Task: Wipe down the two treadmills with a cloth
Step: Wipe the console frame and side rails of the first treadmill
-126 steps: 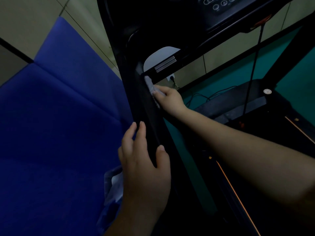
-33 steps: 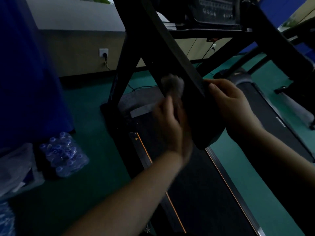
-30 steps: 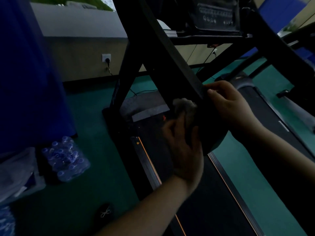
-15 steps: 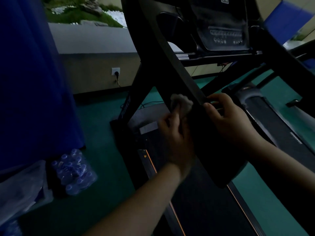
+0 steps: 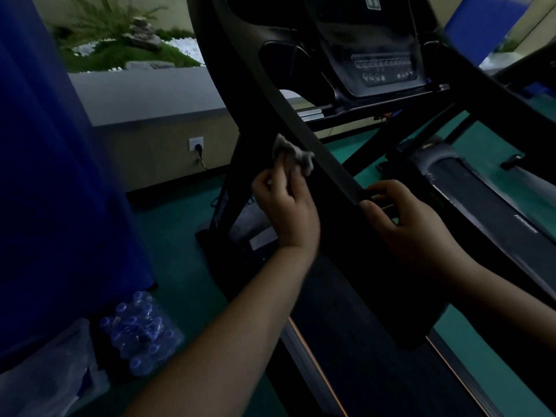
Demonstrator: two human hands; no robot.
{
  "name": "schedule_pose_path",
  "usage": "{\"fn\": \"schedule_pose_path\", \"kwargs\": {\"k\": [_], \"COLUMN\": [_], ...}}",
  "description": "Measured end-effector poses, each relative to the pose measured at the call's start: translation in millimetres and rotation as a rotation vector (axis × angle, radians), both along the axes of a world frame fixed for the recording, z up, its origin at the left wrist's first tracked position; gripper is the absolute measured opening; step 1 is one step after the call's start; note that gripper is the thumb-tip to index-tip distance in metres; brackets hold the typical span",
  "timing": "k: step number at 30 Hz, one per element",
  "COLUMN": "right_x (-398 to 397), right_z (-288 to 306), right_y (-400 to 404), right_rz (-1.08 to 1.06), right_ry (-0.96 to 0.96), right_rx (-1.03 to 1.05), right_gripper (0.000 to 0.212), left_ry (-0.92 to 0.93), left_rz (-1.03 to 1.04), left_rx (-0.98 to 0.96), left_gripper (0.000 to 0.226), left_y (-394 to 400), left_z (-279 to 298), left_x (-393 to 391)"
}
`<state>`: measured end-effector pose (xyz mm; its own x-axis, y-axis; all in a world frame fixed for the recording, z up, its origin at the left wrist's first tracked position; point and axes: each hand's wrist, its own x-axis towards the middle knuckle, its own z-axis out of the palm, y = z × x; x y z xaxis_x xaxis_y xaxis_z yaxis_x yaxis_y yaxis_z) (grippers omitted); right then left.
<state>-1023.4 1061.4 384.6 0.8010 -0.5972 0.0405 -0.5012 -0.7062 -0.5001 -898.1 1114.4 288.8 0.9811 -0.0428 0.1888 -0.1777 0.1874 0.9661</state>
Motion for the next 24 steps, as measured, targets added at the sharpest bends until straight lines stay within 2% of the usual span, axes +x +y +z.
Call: {"fn": "schedule_pose_path", "kwargs": {"k": [2,8,12,16,18,22,24], "right_x": [-1,0,0,-1,-1,-1,-1], "right_z": [-1,-4,-2,-2,-3,-5,-5], "right_y": [-1,-4,-3,-3,-3,-4,-5], "right_rz": [0.0,-0.011,-0.013,-0.018,-0.02,-0.008,-0.004], "right_ry": [0.002,0.013,0.01,0.009,-0.001,-0.007,-0.012], "right_rx": [-0.002,-0.026,-0.02,-0.008,-0.009,-0.016,-0.015], "right_gripper": [0.017,0.022,0.025,0.031,0.03,0.03,0.028], "left_ry": [0.037,0.234,0.282,0.162,0.133,0.06,0.084], "left_rz": [0.015,0.083,0.043,0.008,0.017,0.099,0.096], "left_rx": [-0.03,0.096,0.153,0.076,0.082,0.227,0.289], "left_gripper": [0.038,0.037,0.038,0.035,0.035,0.035,0.037], "left_y": [-5,-13,-12,-6,-8,-10,-12], "left_z": [15,36,15,0,7,30,41], "left_x": [38,167,144,71,83,155,185]}}
